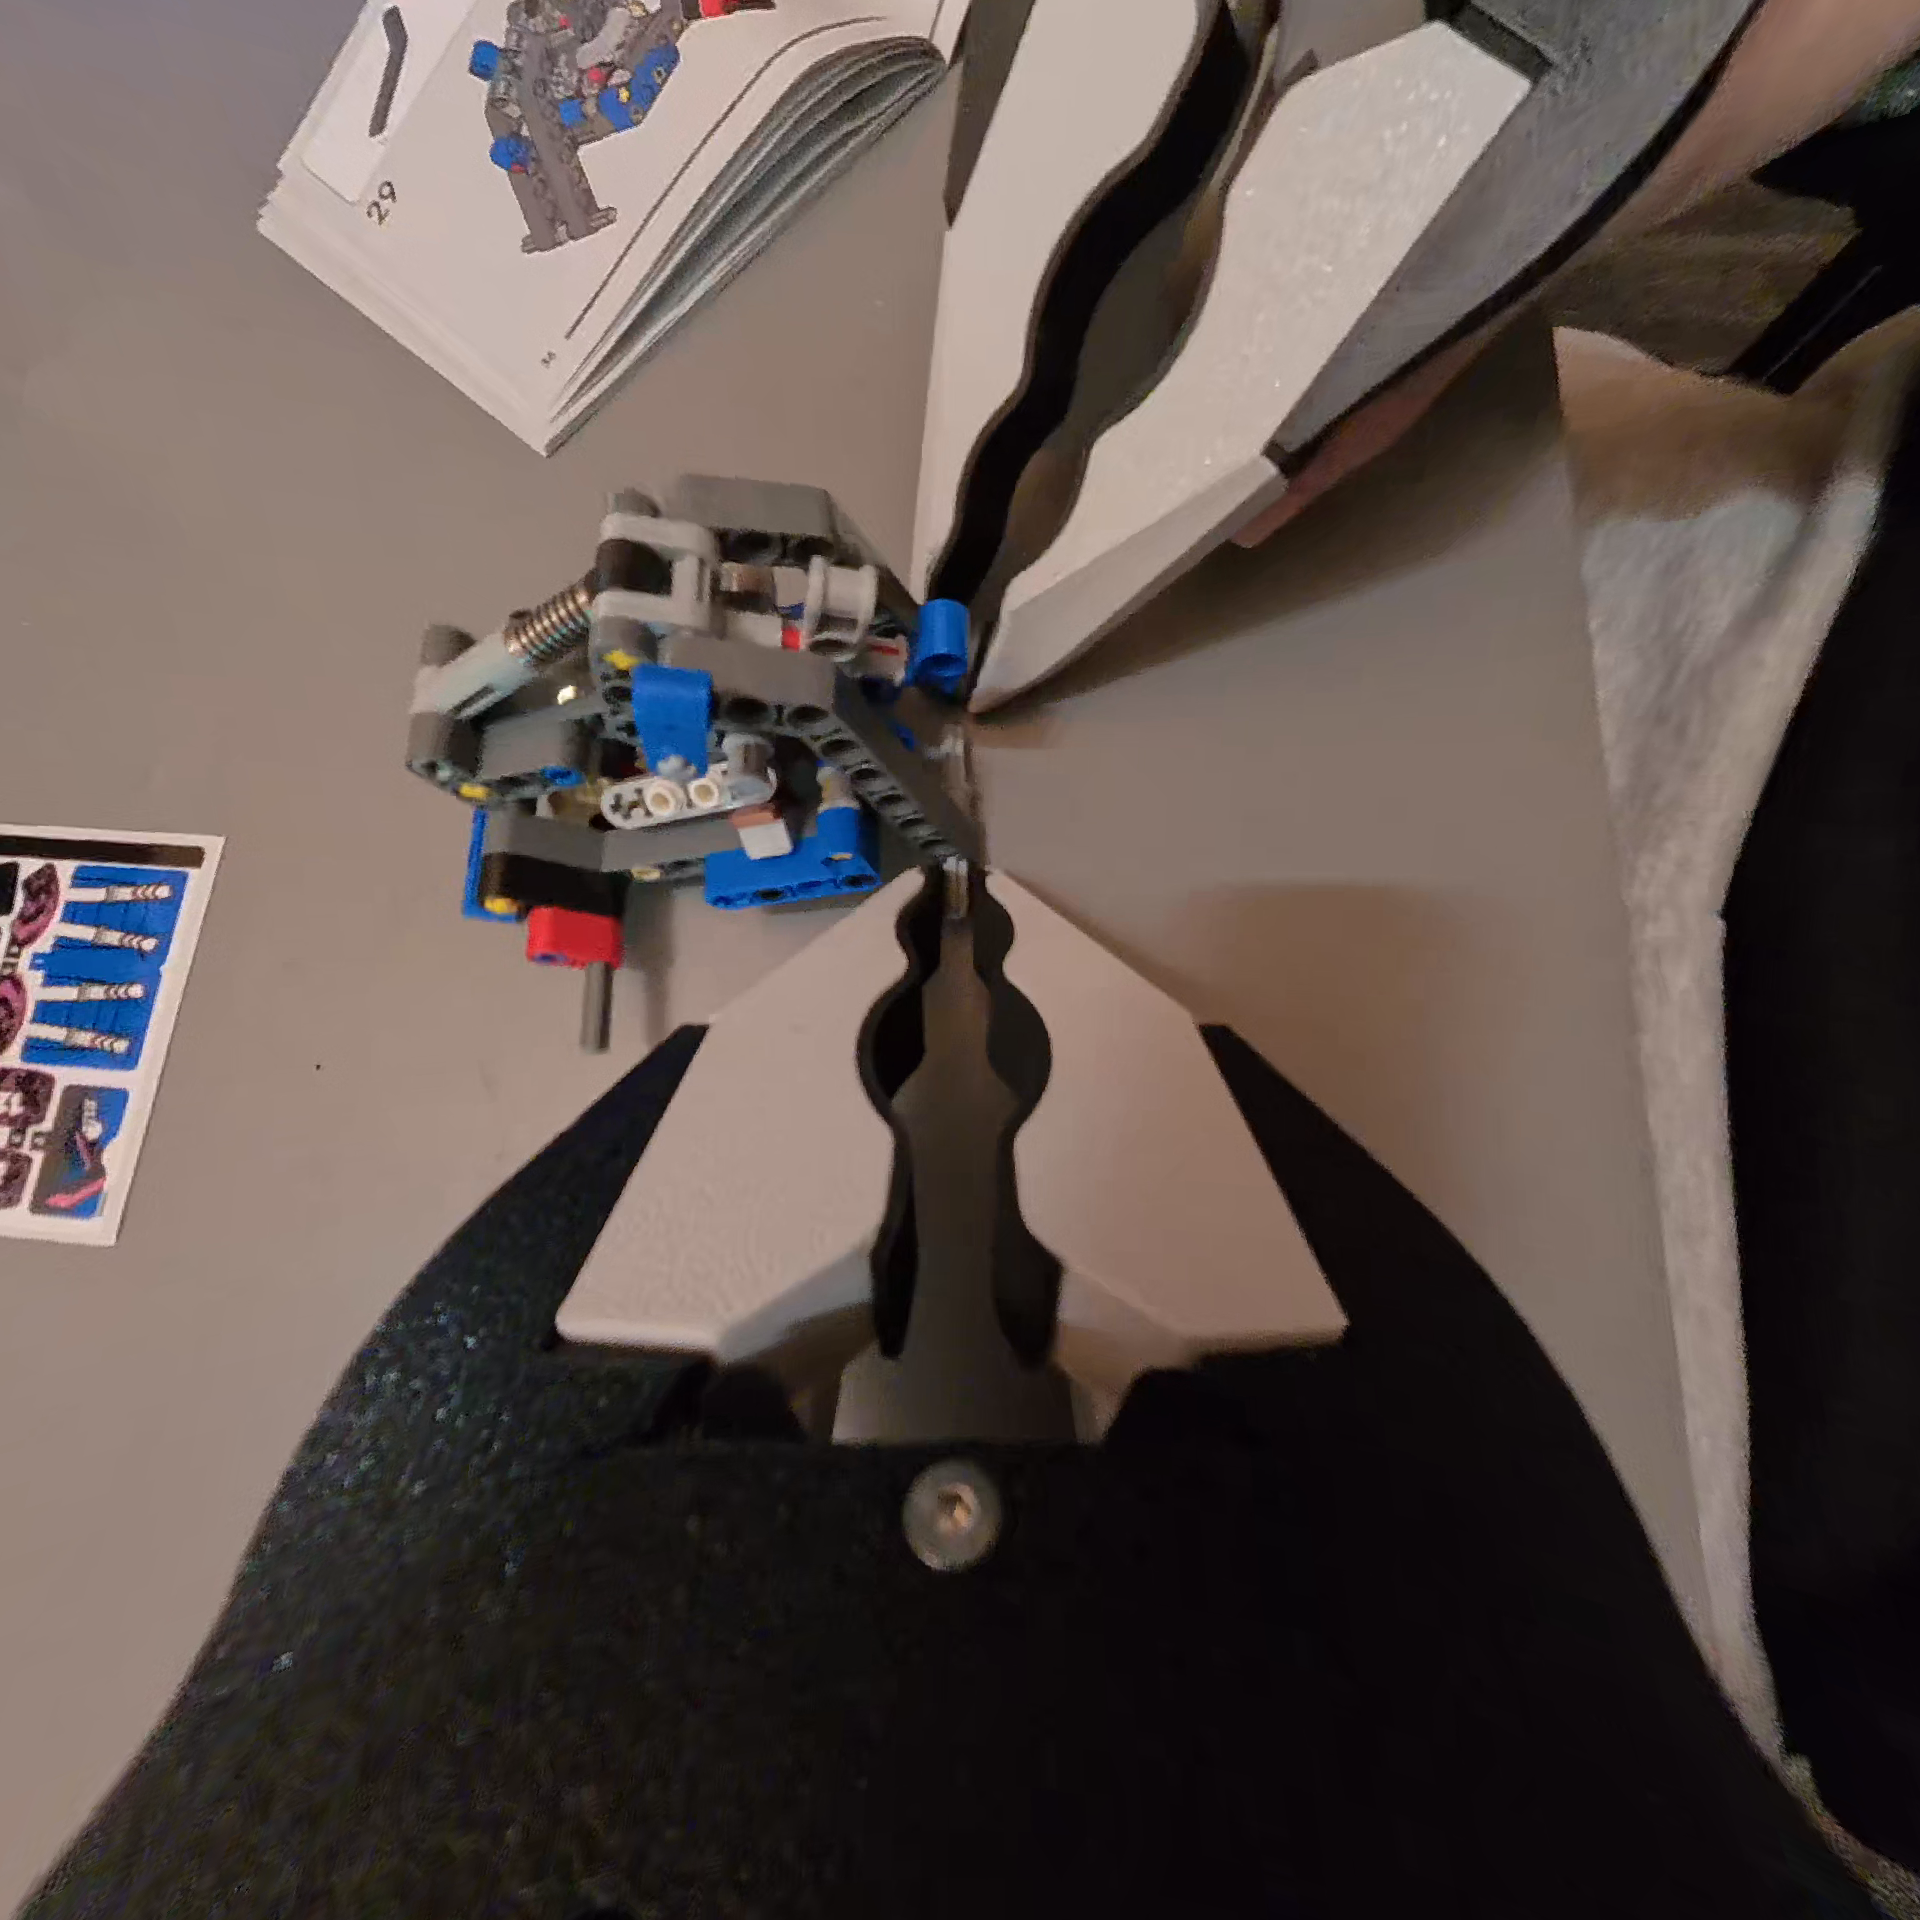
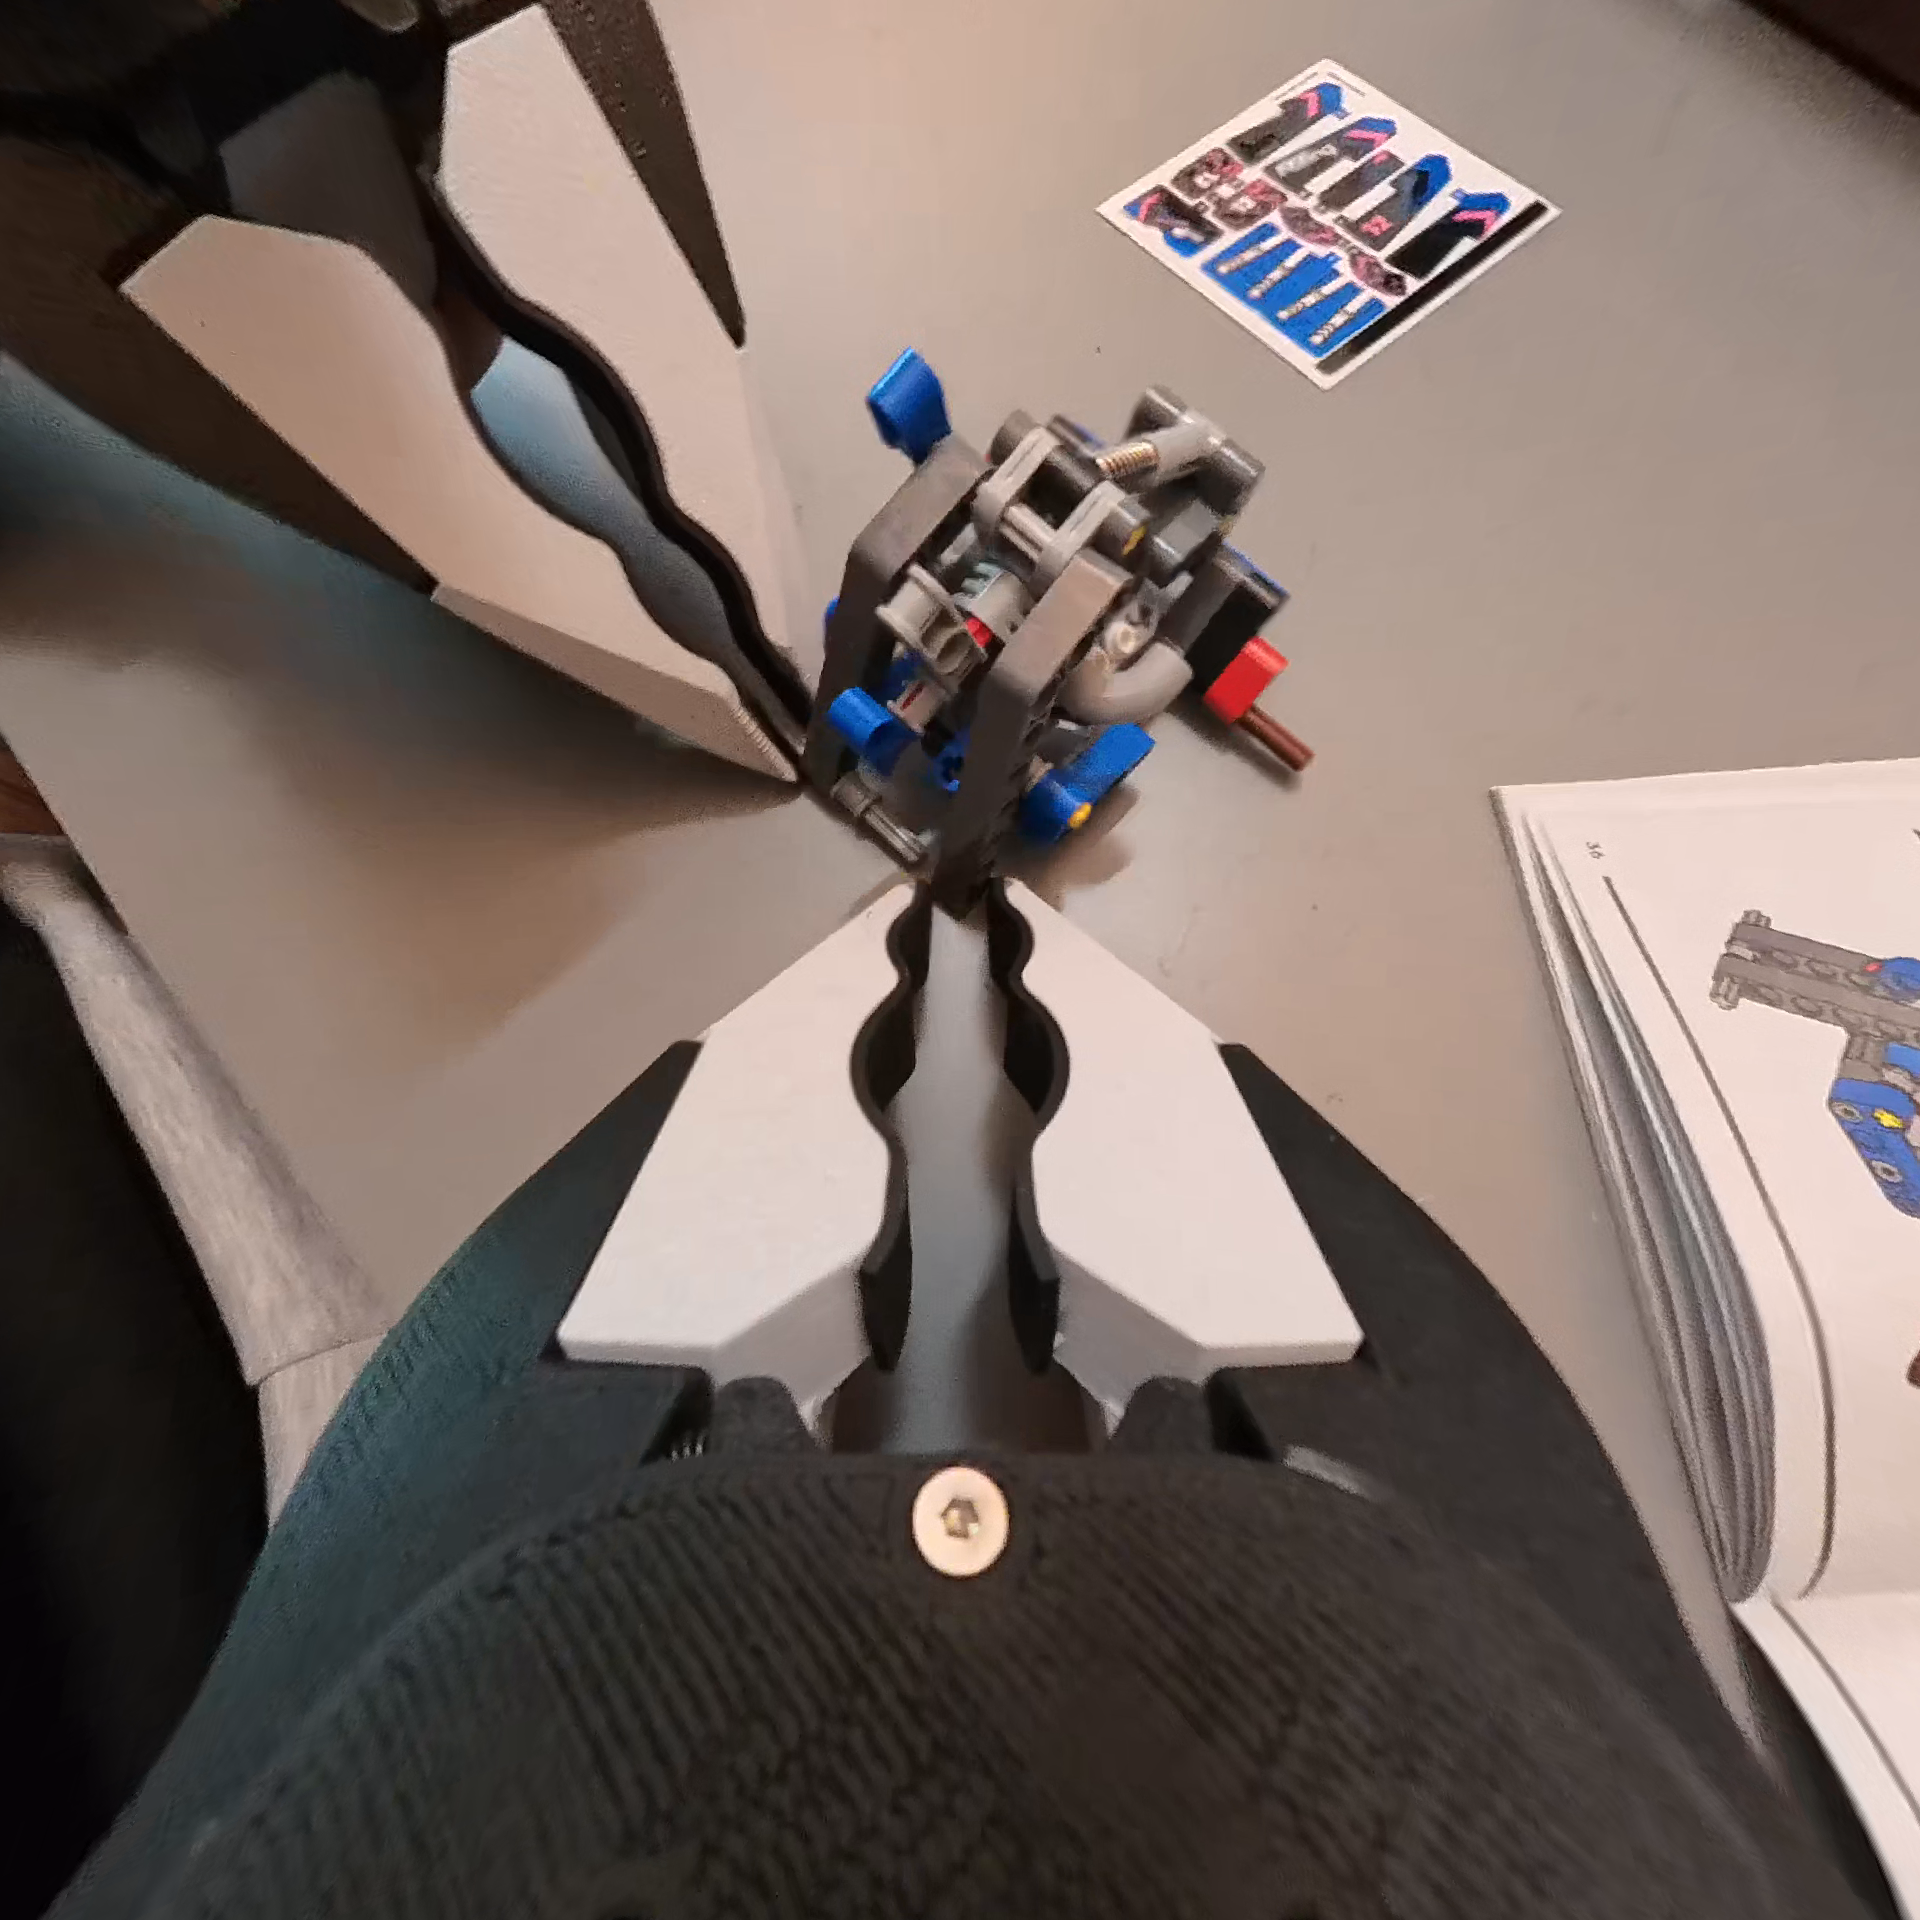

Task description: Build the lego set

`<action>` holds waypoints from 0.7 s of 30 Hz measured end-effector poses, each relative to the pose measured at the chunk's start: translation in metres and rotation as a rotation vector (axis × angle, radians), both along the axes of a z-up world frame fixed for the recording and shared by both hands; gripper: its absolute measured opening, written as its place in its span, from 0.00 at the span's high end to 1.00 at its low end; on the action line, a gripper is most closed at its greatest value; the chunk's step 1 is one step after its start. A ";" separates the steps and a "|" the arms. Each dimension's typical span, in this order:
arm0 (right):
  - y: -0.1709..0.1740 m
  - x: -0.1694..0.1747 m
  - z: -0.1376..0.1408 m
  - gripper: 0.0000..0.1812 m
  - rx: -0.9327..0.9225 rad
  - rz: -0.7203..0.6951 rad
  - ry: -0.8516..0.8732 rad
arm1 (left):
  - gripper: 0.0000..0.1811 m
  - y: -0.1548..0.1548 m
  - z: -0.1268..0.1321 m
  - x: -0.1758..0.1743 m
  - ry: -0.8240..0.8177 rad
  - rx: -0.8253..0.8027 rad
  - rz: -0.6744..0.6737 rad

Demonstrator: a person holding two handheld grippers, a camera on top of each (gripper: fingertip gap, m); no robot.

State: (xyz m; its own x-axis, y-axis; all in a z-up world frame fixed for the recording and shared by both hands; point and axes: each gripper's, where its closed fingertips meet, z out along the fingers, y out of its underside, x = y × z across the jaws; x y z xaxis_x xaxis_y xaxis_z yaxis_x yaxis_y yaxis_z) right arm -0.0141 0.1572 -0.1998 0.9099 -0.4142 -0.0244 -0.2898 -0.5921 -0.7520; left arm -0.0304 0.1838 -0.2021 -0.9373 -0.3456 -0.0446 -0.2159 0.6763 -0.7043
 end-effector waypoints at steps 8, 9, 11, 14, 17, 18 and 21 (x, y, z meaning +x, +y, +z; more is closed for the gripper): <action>-0.001 0.003 0.000 0.96 0.017 0.008 0.041 | 0.99 -0.002 0.000 0.003 0.051 -0.066 0.068; -0.001 0.003 0.000 0.96 0.018 0.014 0.045 | 0.99 -0.002 0.000 0.003 0.051 -0.066 0.072; -0.001 0.004 0.000 0.96 0.027 0.021 0.063 | 0.99 -0.003 0.000 0.003 0.051 -0.064 0.079; 0.000 0.006 0.000 0.96 0.031 0.033 0.075 | 0.99 -0.003 0.000 0.003 0.067 -0.072 0.089; 0.000 0.007 0.000 0.96 0.024 0.036 0.060 | 0.99 -0.004 0.000 0.004 0.072 -0.071 0.110; 0.000 0.008 0.000 0.96 0.022 0.034 0.055 | 0.99 -0.005 0.000 0.005 0.071 -0.073 0.123; 0.000 0.008 0.000 0.96 0.014 0.031 0.037 | 0.99 -0.005 0.000 0.005 0.055 -0.070 0.162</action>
